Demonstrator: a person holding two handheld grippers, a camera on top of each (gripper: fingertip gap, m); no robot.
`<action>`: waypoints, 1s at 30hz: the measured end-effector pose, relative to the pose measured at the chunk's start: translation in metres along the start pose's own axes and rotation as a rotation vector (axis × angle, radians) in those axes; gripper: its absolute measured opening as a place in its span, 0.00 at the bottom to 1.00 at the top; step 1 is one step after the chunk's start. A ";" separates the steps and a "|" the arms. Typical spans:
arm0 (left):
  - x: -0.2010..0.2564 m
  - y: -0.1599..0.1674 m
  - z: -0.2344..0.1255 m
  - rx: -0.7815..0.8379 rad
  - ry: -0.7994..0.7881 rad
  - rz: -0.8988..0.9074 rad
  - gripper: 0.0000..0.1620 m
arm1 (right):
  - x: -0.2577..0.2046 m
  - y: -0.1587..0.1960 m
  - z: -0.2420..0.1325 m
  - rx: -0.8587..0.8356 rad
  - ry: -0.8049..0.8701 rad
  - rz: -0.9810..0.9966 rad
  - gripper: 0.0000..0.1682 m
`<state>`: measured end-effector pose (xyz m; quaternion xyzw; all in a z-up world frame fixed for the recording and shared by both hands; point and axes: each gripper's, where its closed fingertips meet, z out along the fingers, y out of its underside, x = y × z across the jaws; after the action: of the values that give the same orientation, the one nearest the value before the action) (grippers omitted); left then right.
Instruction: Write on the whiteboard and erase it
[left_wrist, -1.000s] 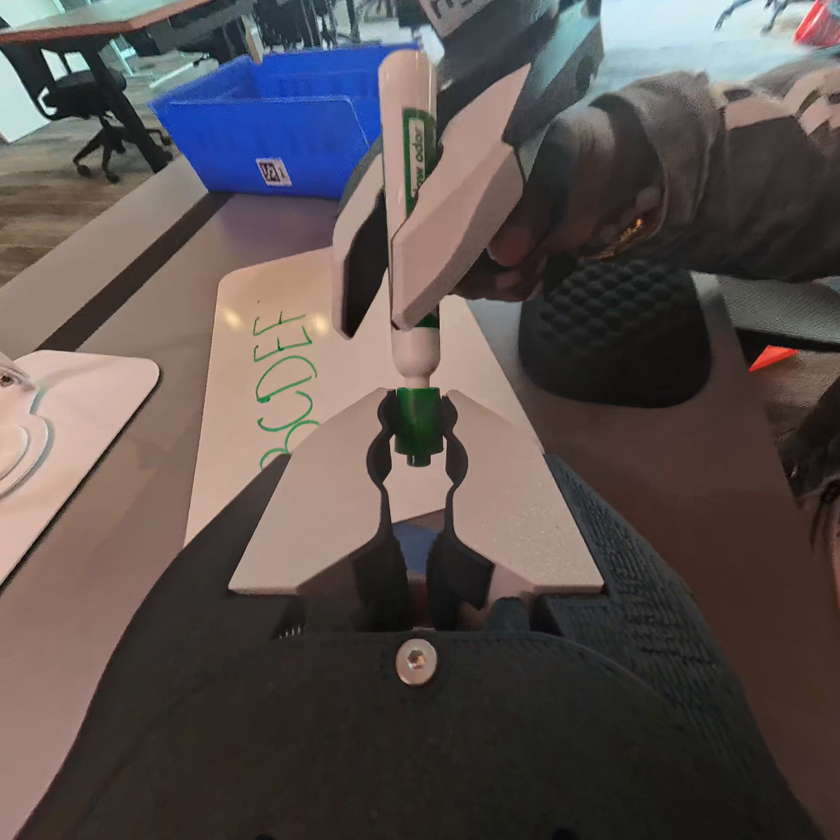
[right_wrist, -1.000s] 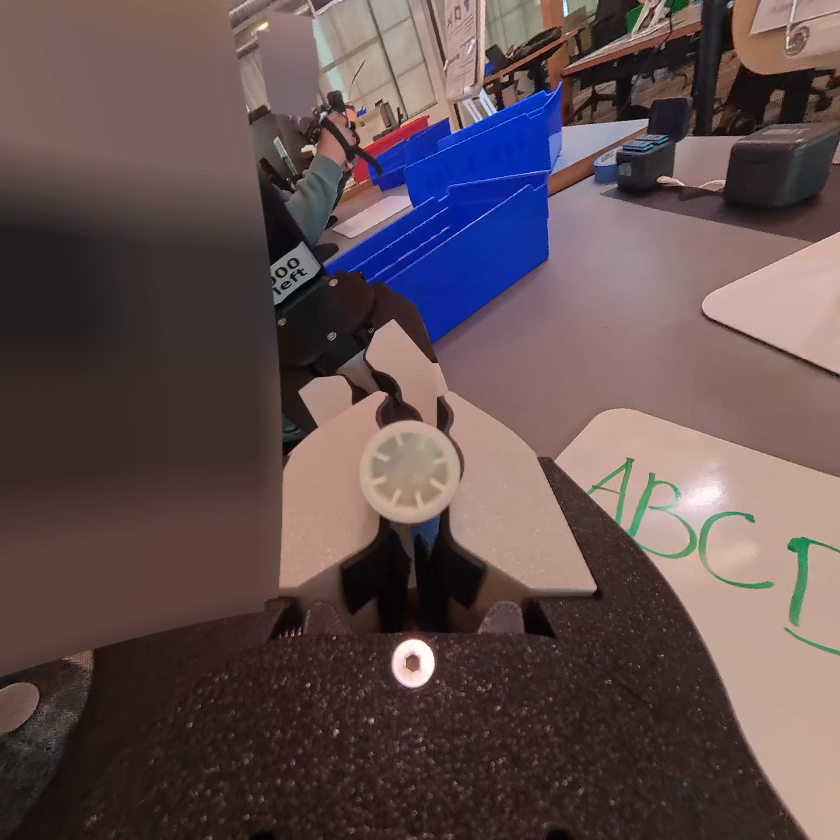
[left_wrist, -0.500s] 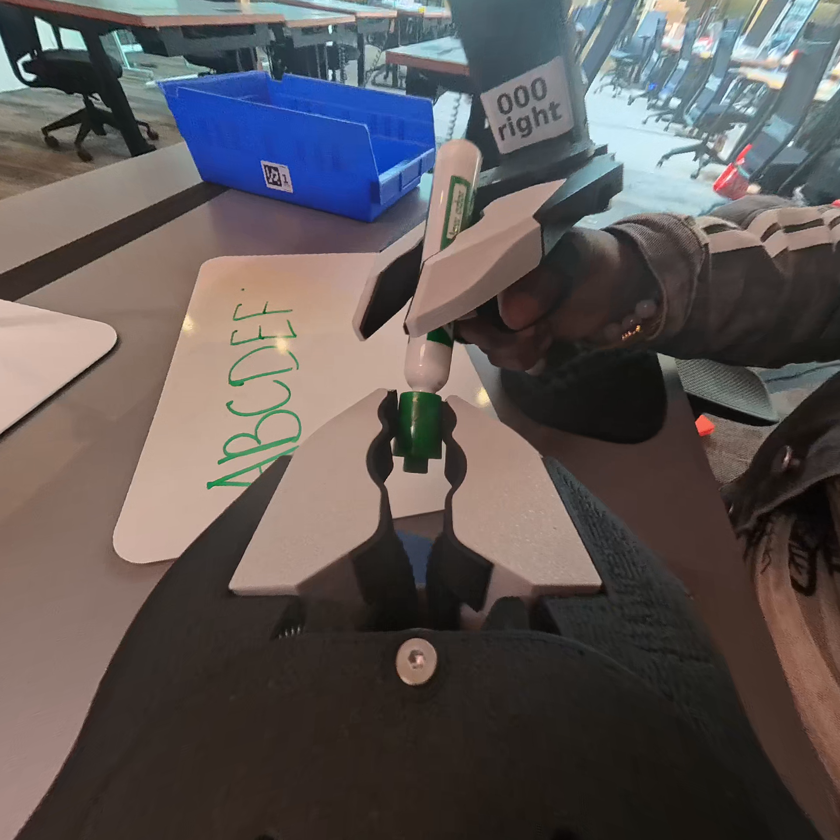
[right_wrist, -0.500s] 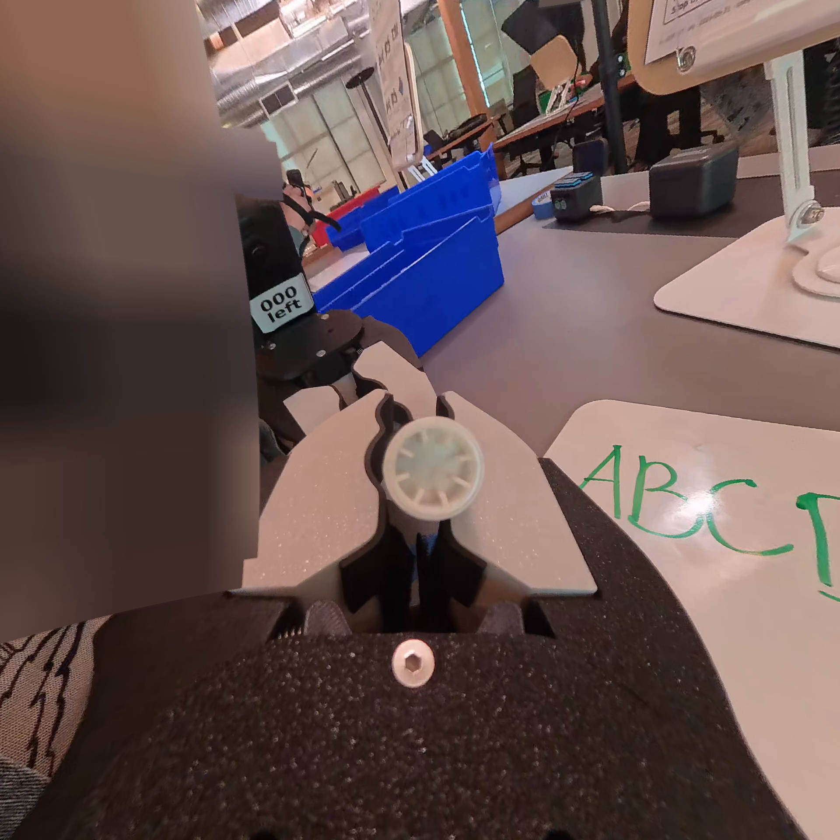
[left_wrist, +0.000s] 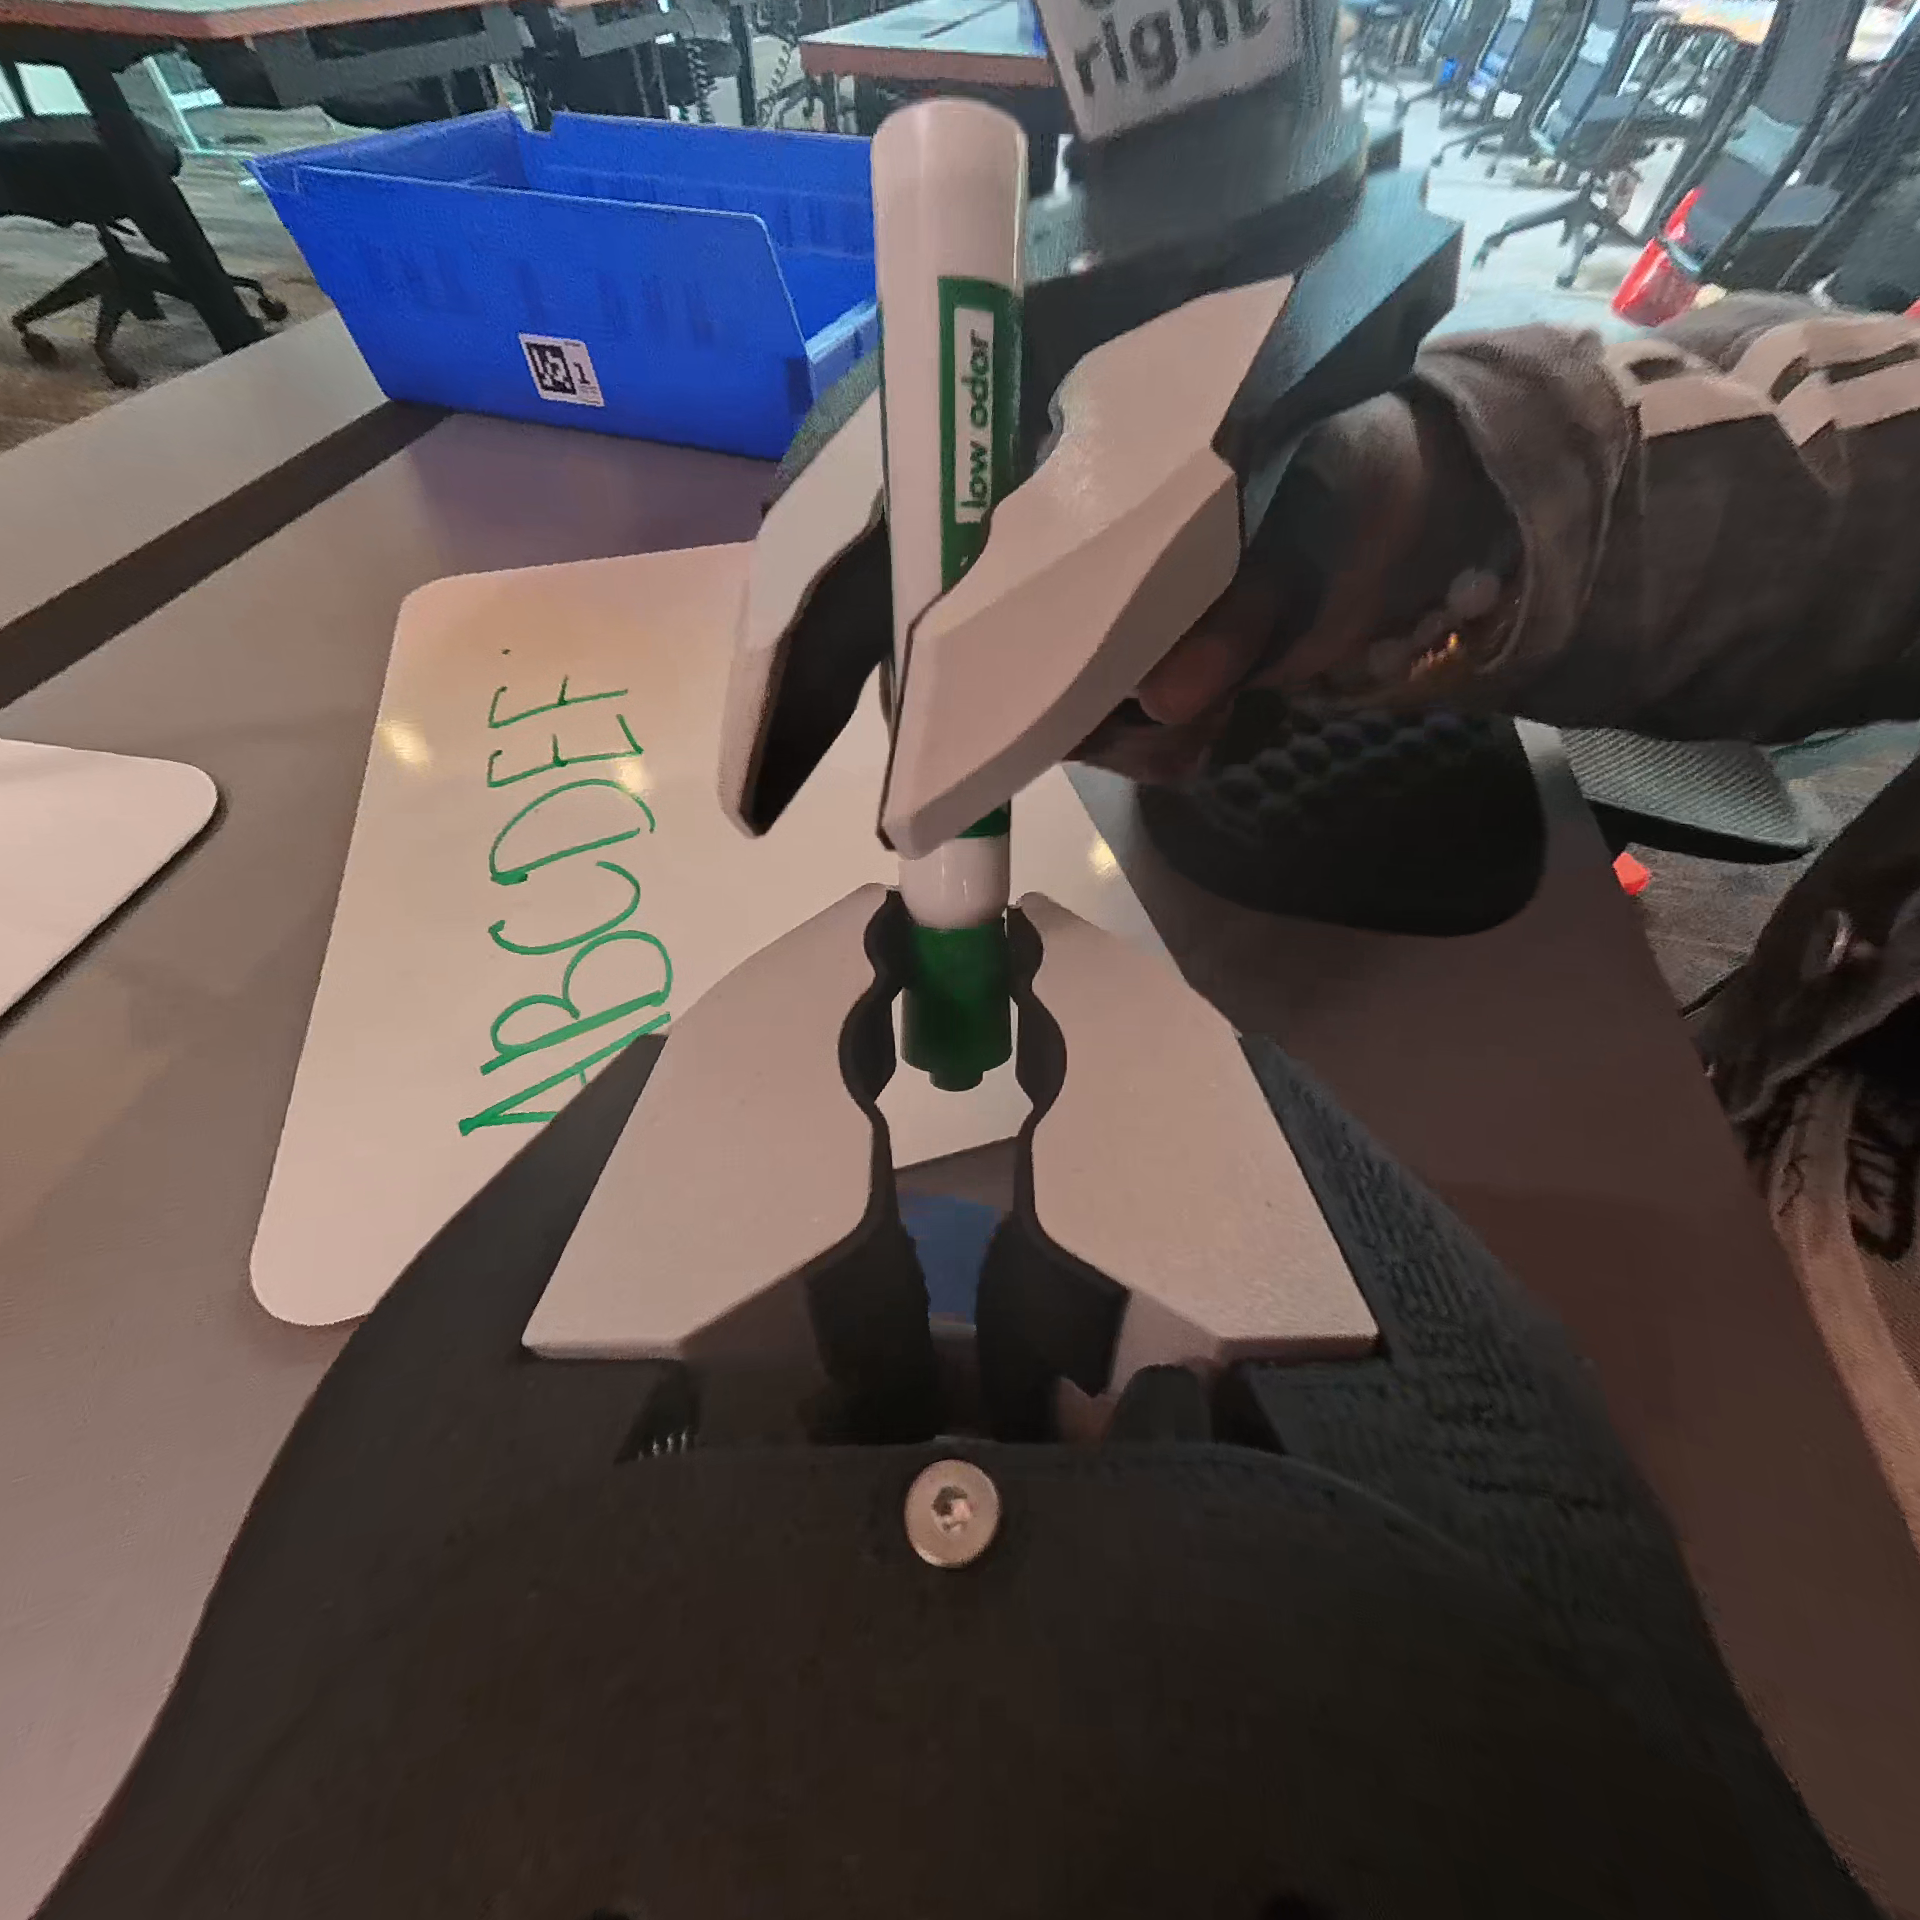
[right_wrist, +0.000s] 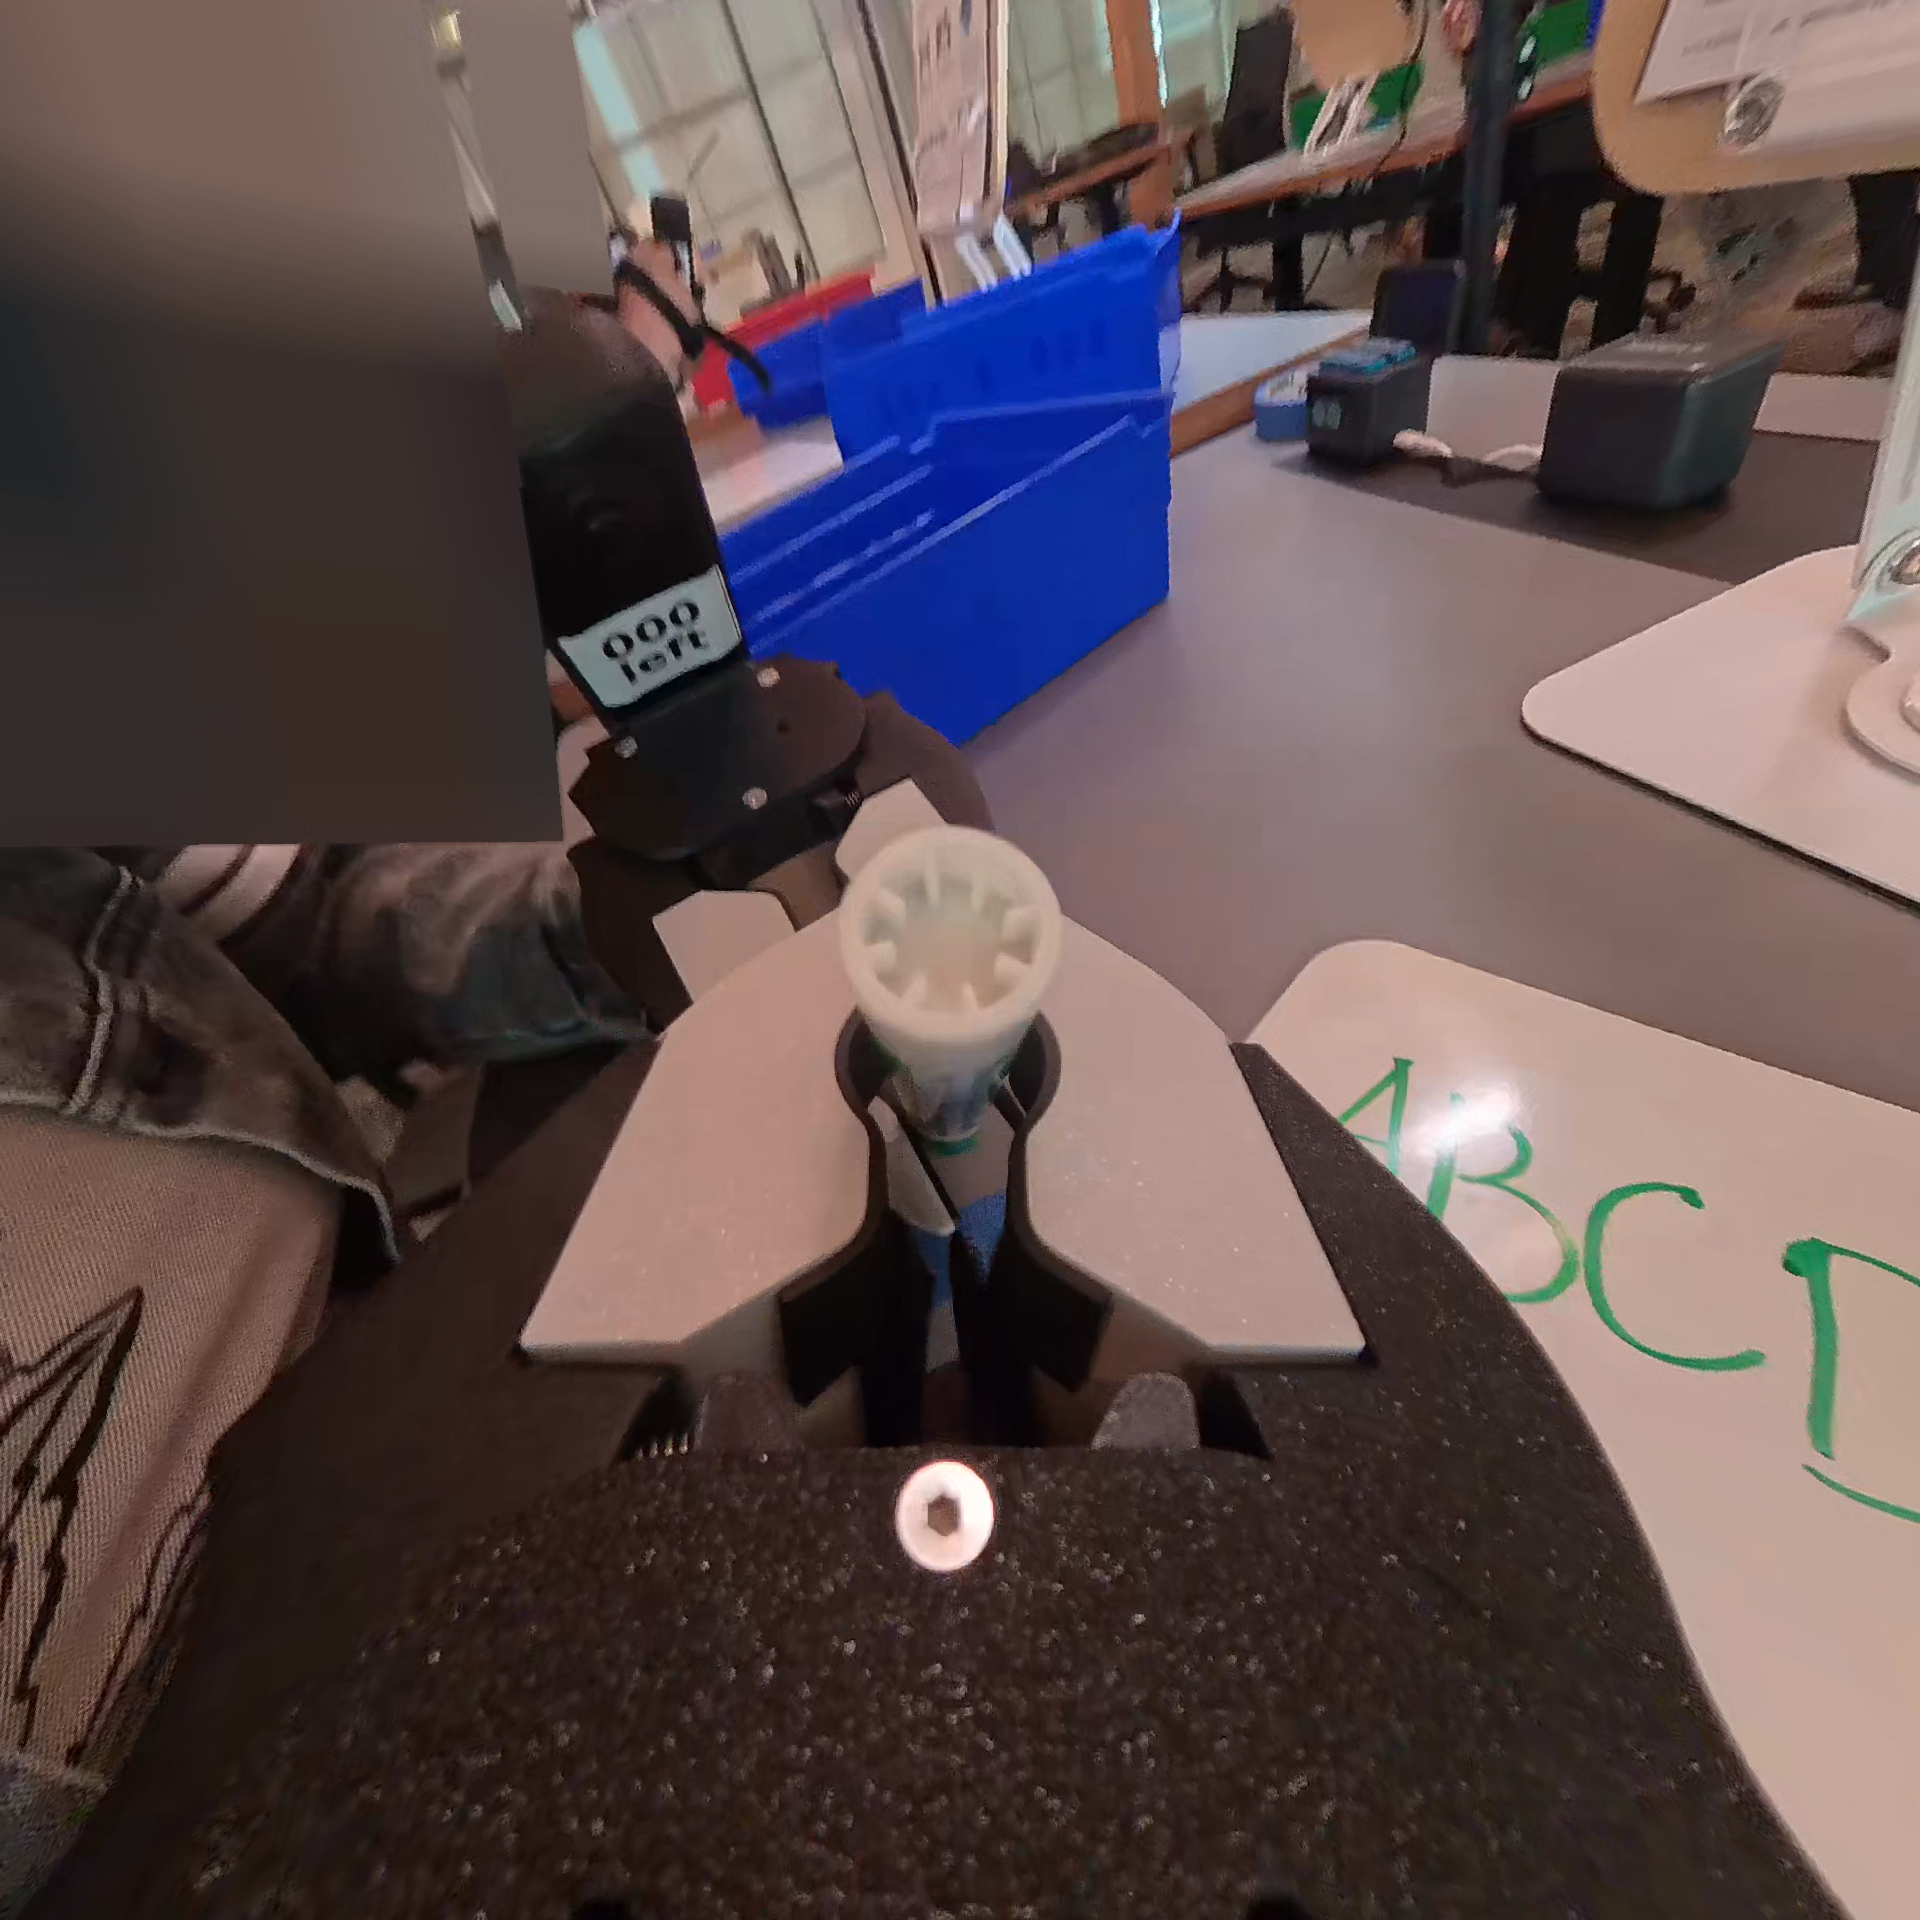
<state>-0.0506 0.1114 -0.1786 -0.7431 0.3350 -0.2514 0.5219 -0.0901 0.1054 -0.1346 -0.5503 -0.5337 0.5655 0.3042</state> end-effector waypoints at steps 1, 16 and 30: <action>-0.001 0.002 0.000 -0.011 -0.012 0.012 0.11 | 0.000 0.002 -0.002 -0.027 0.003 -0.018 0.15; 0.011 0.000 0.010 0.001 0.006 0.057 0.12 | -0.004 -0.002 -0.046 0.048 0.020 -0.011 0.12; 0.003 -0.002 0.006 0.022 -0.053 0.077 0.12 | 0.005 -0.006 -0.045 0.129 -0.005 0.084 0.12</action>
<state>-0.0439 0.1129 -0.1789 -0.7303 0.3463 -0.2151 0.5482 -0.0499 0.1234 -0.1228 -0.5502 -0.4733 0.6122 0.3138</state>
